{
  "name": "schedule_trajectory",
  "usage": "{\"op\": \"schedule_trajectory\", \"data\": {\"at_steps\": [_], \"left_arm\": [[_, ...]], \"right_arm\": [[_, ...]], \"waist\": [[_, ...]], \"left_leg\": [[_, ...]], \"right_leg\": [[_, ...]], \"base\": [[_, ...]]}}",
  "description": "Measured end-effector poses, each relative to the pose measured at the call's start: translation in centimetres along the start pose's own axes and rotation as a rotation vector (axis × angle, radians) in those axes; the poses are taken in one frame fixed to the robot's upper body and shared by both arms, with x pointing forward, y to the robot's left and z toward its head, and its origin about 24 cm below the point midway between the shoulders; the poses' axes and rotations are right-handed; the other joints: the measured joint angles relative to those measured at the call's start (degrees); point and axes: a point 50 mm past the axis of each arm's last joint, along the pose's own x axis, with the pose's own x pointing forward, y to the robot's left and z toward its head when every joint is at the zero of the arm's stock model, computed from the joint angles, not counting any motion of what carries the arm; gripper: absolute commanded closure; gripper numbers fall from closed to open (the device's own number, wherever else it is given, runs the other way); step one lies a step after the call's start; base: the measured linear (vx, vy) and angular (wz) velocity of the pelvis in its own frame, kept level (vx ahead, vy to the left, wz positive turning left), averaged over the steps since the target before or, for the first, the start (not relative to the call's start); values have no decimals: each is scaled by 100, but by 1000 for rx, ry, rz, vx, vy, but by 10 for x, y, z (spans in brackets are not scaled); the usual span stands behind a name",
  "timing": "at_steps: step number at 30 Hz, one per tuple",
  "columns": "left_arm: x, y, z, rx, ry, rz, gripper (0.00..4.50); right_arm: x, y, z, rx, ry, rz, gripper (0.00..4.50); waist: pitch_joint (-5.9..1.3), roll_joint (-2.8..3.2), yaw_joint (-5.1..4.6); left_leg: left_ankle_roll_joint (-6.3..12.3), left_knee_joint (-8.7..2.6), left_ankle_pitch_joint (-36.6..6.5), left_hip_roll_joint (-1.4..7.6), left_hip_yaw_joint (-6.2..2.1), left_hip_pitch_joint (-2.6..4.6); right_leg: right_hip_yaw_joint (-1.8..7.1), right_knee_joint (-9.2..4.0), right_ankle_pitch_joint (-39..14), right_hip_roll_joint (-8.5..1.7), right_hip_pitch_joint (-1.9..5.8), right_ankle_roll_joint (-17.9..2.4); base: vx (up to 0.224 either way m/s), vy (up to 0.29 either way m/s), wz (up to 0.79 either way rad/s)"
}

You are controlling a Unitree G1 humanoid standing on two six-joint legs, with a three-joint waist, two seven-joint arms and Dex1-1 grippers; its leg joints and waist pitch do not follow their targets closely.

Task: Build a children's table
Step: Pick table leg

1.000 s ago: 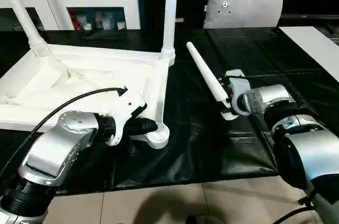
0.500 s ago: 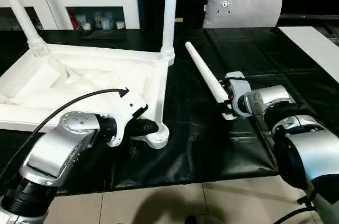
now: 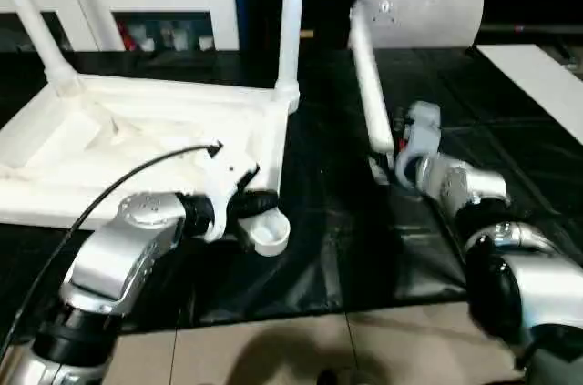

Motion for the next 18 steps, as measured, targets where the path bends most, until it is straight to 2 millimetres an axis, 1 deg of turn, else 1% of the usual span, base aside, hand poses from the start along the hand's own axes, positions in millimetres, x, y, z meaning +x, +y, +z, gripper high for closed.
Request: {"op": "schedule_trajectory", "data": {"at_steps": [1, 3, 4, 5, 7, 8, 10, 12, 14, 16, 18], "left_arm": [[1, 0, 3, -6, -32, 7, 389], [5, 0, 9, -30, -96, 19, 389], [9, 1, 17, -59, -157, 24, 389], [11, 1, 23, -65, -197, 31, 389], [14, 0, 38, -92, -284, 23, 389], [15, 0, 49, -123, -353, 14, 386], [13, 2, 63, -168, -442, 2, 384], [12, 5, 73, -236, -519, -18, 382], [11, 6, 85, -332, -612, -57, 359], [13, 7, 100, -447, -704, -128, 353], [14, 7, 108, -476, -729, -165, 350]], "right_arm": [[-2, 4, 7, 24, -64, 49, 176], [-6, 14, 11, 91, -145, 151, 176], [-11, 21, 10, 160, -197, 232, 176], [-12, 27, 8, 193, -214, 281, 177], [-20, 33, 3, 263, -254, 359, 177], [-28, 35, 0, 305, -293, 417, 177], [-39, 39, -2, 341, -329, 501, 177], [-47, 44, -3, 347, -336, 577, 177], [-55, 50, -7, 354, -321, 656, 177], [-64, 59, -14, 372, -278, 738, 177], [-67, 66, -20, 381, -230, 790, 177]], "waist": [[0, 0, 12], [0, 0, 35], [-1, -1, 68], [-1, -1, 77], [-1, -2, 117], [-1, -3, 161], [-1, -2, 171], [-1, -3, 170], [-2, -5, 165], [-4, -11, 164], [-4, -11, 152]], "left_leg": [[0, -4, 0, 1, -2, 0], [0, -5, 0, 2, -4, 0], [2, -6, 1, 2, -4, 0], [2, -5, 0, 2, -4, 2], [2, -5, 1, 0, -3, 2], [2, -5, 1, -1, -3, 3], [3, -5, 1, -1, -1, 7], [3, -5, 1, 0, -1, 12], [4, -4, 3, 0, -1, 12], [9, -4, 6, 0, -2, 10], [12, -5, 8, 1, -2, 6]], "right_leg": [[-2, -4, 1, 2, 3, -2], [-4, -10, 2, 2, 9, -3], [-4, -19, 4, 3, 13, -6], [-2, -19, 4, 3, 16, -7], [-1, -22, 5, 0, 17, -8], [-1, -24, 3, 0, 21, -5], [-1, -24, 1, 0, 22, -1], [-2, -25, -1, 1, 27, 2], [-4, -28, -2, 1, 26, 3], [-8, -40, -1, 2, 28, 5], [-14, -54, 2, 3, 29, 9]], "base": [[0, 0, 0], [0, 0, 0], [0, 0, 0], [0, 0, 0], [0, 0, 0], [0, 0, 0], [0, 0, 0], [0, 0, 0], [0, 0, 0], [0, 0, 0], [0, 0, 0]]}}
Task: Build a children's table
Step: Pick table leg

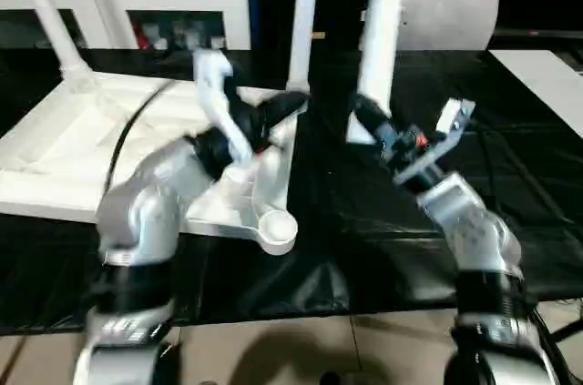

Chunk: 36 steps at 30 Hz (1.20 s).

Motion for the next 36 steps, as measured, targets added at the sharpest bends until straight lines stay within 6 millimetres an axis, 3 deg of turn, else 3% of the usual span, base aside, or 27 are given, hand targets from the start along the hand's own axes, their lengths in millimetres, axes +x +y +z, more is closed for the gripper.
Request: {"op": "schedule_trajectory", "data": {"at_steps": [3, 7, 14, 31, 33, 36], "left_arm": [[2, 1, -3, -35, 9, -4, 327], [7, 5, -5, -108, 23, -10, 299], [10, 4, -2, -148, 24, -30, 243], [12, 1, -10, -148, 82, -49, 112], [13, 0, -10, -144, 83, -55, 103], [11, 0, -10, -130, 89, -59, 151]], "right_arm": [[1, 6, -7, 22, 45, 37, 177], [0, 12, -8, 22, 91, 62, 177], [-6, 15, -11, 23, 127, 69, 177], [2, 18, -21, -77, 224, 66, 177], [2, 18, -21, -97, 226, 61, 177], [2, 18, -23, -113, 229, 59, 177]], "waist": [[-1, 1, 5], [-1, -2, 77], [-5, -8, 205], [-5, -8, 206], [-5, -8, 203], [-6, -8, 202]], "left_leg": [[8, -8, 5, 1, -1, -8], [22, -11, 12, -5, -2, -25], [38, -22, 1, -9, 1, -22], [35, -42, 2, -9, 7, -28], [35, -42, 2, -9, 7, -28], [35, -43, 2, -9, 7, -28]], "right_leg": [[-7, -33, 4, 0, 7, 6], [-5, -107, 11, -2, 13, 14], [4, -117, 46, -4, 16, 35], [5, -116, 49, -4, 18, 39], [5, -116, 49, -4, 18, 40], [5, -116, 49, -4, 18, 40]], "base": [[0, 0, 0], [0, 0, 0], [0, 0, 0], [0, 0, 0], [0, 0, 0], [0, 0, 0]]}}
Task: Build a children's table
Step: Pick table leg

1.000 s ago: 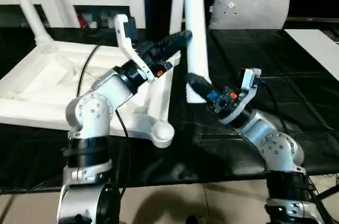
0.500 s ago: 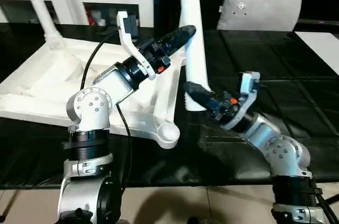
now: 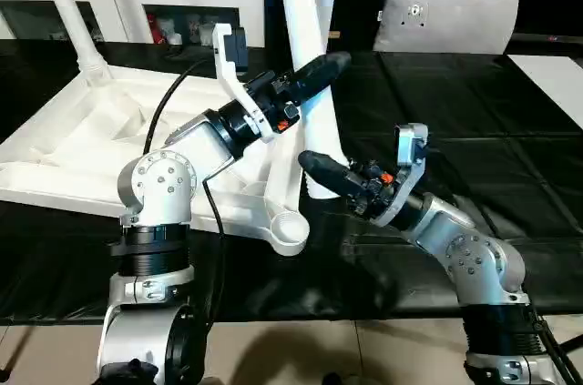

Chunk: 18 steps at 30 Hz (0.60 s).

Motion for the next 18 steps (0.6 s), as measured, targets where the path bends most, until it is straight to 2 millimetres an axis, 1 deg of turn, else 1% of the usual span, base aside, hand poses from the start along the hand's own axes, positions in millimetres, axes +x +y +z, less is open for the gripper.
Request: {"op": "schedule_trajectory", "data": {"at_steps": [1, 2, 3, 4, 5, 6, 7, 8, 12, 13, 15, 18], "left_arm": [[-2, 2, -1, 3, -4, 11, 140], [-4, 3, -2, 5, -5, 17, 157], [-4, 3, -3, 5, -3, 19, 157], [-4, 3, -4, 8, 2, 18, 181], [-4, 3, -4, 9, 0, 19, 190], [-4, 3, -4, 11, -2, 19, 190], [-4, 2, -4, 10, -3, 18, 180], [-4, 2, -3, 11, -4, 18, 226], [-3, 1, -4, 5, -8, 8, 234], [-3, 1, -4, 6, -7, 9, 247], [-3, 1, -4, 5, -6, 7, 255], [-3, 1, -4, 7, -7, 6, 259]], "right_arm": [[0, 0, -1, -3, 5, 1, 177], [0, 0, -2, -4, 9, -3, 177], [0, 0, -2, -5, 14, -8, 177], [-1, -1, -3, -7, 16, -12, 177], [-1, 0, -4, -10, 16, -9, 177], [0, 0, -4, -14, 17, -5, 177], [1, 0, -4, -19, 18, -3, 177], [1, 0, -4, -21, 17, -4, 177], [2, 0, -5, -27, 25, -6, 177], [2, 0, -6, -26, 24, -5, 178], [2, 0, -5, -30, 24, -7, 178], [2, 0, -5, -35, 22, -6, 178]], "waist": [[0, 0, -5], [0, 0, -10], [0, 0, -11], [0, 0, -12], [0, 0, -12], [0, 0, -13], [0, 0, -15], [0, 0, -15], [0, 0, -11], [0, 0, -13], [0, 0, -14], [0, 0, -16]], "left_leg": [[0, -1, 0, 0, 0, 0], [0, -1, 0, 0, 0, 0], [0, -1, 0, 1, 0, 0], [0, -1, 0, 0, 0, -1], [0, -1, 0, 0, 0, 0], [0, -1, 0, 0, 0, 0], [0, -1, 0, 0, 0, 1], [0, -1, 0, 0, 0, 1], [0, -1, 0, 0, 0, 0], [0, -1, 0, 0, 0, 1], [0, -1, 0, 0, 0, 0], [0, -1, 0, 0, 0, 1]], "right_leg": [[0, 0, 0, 0, 0, 0], [-1, 0, 0, 0, 0, 0], [0, 0, 0, 0, 0, 0], [0, 0, 0, 0, 0, 0], [0, 0, 0, 0, 0, 0], [0, 0, 1, 0, 0, 0], [0, 0, 1, 0, 1, 0], [0, 0, 0, 0, 1, 0], [1, 0, 0, 0, 1, 0], [1, 0, 0, 0, 1, 0], [0, 0, 0, 0, 1, 0], [0, 0, 1, 0, 1, 1]], "base": [[0, 0, 0], [0, 0, 0], [0, 0, 0], [0, 0, 0], [0, 0, 0], [0, 0, 0], [0, 0, 0], [0, 0, 0], [0, 0, 0], [0, 0, 0], [0, 0, 0], [0, 0, 0]]}}
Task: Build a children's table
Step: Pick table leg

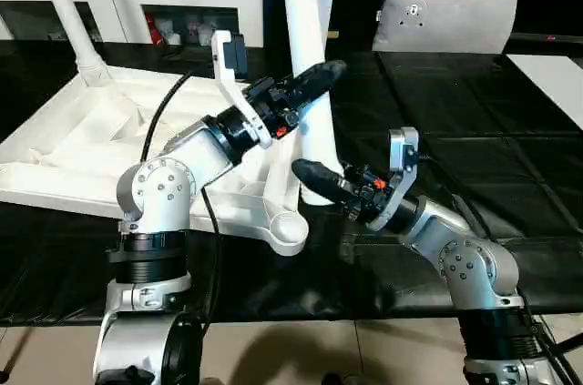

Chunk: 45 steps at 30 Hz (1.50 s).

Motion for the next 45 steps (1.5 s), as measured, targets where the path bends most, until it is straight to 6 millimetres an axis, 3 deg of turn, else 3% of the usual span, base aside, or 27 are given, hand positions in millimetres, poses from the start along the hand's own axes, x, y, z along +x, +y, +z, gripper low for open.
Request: {"op": "schedule_trajectory", "data": {"at_steps": [7, 8, 12, 13, 17, 22, 26, 28, 32, 36, 41, 45], "left_arm": [[0, 0, 2, 18, -7, 1, 260], [-1, 0, 2, 23, -10, 4, 260], [-2, 5, 5, 86, -11, 64, 261], [-3, 7, 6, 104, -11, 79, 261], [-8, 15, 9, 139, -11, 128, 262], [-7, 15, 9, 162, 1, 134, 262], [-7, 15, 8, 182, 18, 126, 262], [-8, 15, 9, 192, 27, 120, 262], [-7, 14, 7, 198, 43, 101, 262], [-4, 12, 4, 204, 64, 88, 262], [-2, 13, 1, 269, 95, 109, 262], [1, 10, -3, 365, 119, 121, 262]], "right_arm": [[0, -1, 1, -51, 5, -17, 178], [1, -2, 0, -57, 3, -19, 122], [-1, -10, -1, -69, 28, -91, 99], [-4, -10, -2, -71, 35, -98, 67], [-21, -9, -11, -56, 65, -125, 51], [-33, -7, -9, -88, 88, -152, 8], [-47, -11, -9, -80, 100, -224, 0], [-55, -14, 0, -56, 60, -267, 0], [-63, -15, 41, -84, -34, -272, 0], [-59, -8, 54, -134, 22, -218, 0], [-43, -6, 34, -124, 231, -204, 0], [-18, -4, 32, -157, 265, -180, 0]], "waist": [[0, 0, 1], [0, 0, -1], [0, 0, -15], [0, 0, -9], [0, 0, 4], [0, 0, -2], [0, 1, -4], [0, 1, -12], [-1, 2, -22], [-2, 4, -20], [-2, 5, -21], [-2, 4, -20]], "left_leg": [[0, 0, 0, 0, 0, 0], [0, 0, 0, 0, 0, 1], [0, 0, 1, 0, 0, 2], [0, 0, 0, 0, -1, 2], [-1, -1, -1, -1, -2, 0], [0, -1, 0, 0, 0, 3], [0, 0, 1, -2, 1, 4], [0, 1, 2, -2, 1, 4], [1, 3, 3, -2, 5, 7], [0, -1, 2, 0, 4, 7], [0, -3, 2, 0, 4, 3], [-1, -3, 3, 0, 4, 4]], "right_leg": [[0, 0, 0, 0, 0, 0], [0, 0, 0, 0, 0, 0], [1, 0, 1, 0, 3, 1], [0, 0, 1, 0, 3, 1], [1, -2, 2, 0, 4, 3], [1, -1, 3, 1, 5, 5], [3, -4, 3, 0, 6, 5], [4, -5, 3, 0, 6, 5], [5, -5, 4, 1, 6, 6], [2, -3, 5, 3, 6, 7], [3, -4, 5, 3, 3, 7], [3, -3, 5, 2, 2, 8]], "base": [[0, 0, 0], [0, 0, 0], [0, 0, 0], [0, 0, 0], [0, 0, 0], [0, 0, 0], [0, 0, 0], [0, 0, 0], [0, 0, 0], [0, 0, 0], [0, 0, 0], [0, 0, 0]]}}
